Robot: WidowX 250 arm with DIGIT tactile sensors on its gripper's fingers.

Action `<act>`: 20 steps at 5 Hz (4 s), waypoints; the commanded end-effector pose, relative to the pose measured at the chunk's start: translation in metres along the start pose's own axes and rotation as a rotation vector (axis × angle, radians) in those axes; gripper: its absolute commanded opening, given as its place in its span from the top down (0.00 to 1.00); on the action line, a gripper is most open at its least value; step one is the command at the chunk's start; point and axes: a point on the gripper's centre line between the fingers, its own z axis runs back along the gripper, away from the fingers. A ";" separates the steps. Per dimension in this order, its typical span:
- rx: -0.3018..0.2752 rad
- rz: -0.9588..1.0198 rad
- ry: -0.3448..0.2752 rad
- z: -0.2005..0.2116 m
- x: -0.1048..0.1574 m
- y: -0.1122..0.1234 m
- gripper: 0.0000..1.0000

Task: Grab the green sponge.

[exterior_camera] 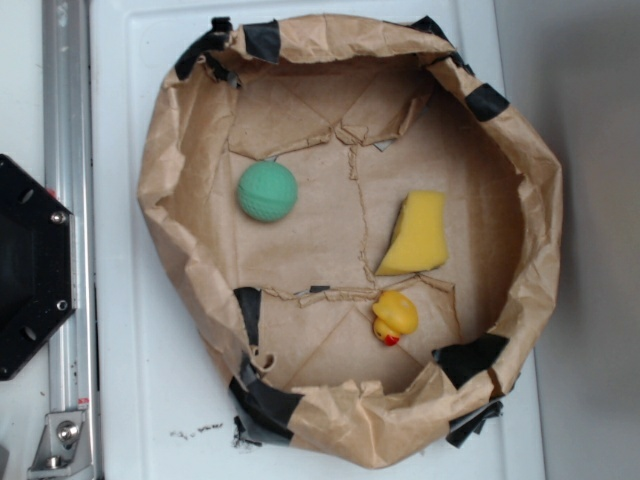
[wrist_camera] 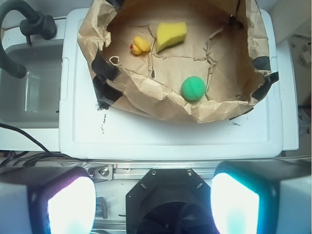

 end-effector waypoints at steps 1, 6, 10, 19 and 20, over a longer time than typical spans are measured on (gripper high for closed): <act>0.000 0.000 0.000 0.000 0.000 0.000 0.00; -0.062 -0.603 0.010 -0.180 0.154 0.037 0.00; 0.093 -0.671 0.002 -0.221 0.188 0.010 1.00; -0.017 1.051 -0.145 -0.126 0.161 0.039 0.00; -0.045 1.297 -0.207 -0.141 0.178 0.040 0.00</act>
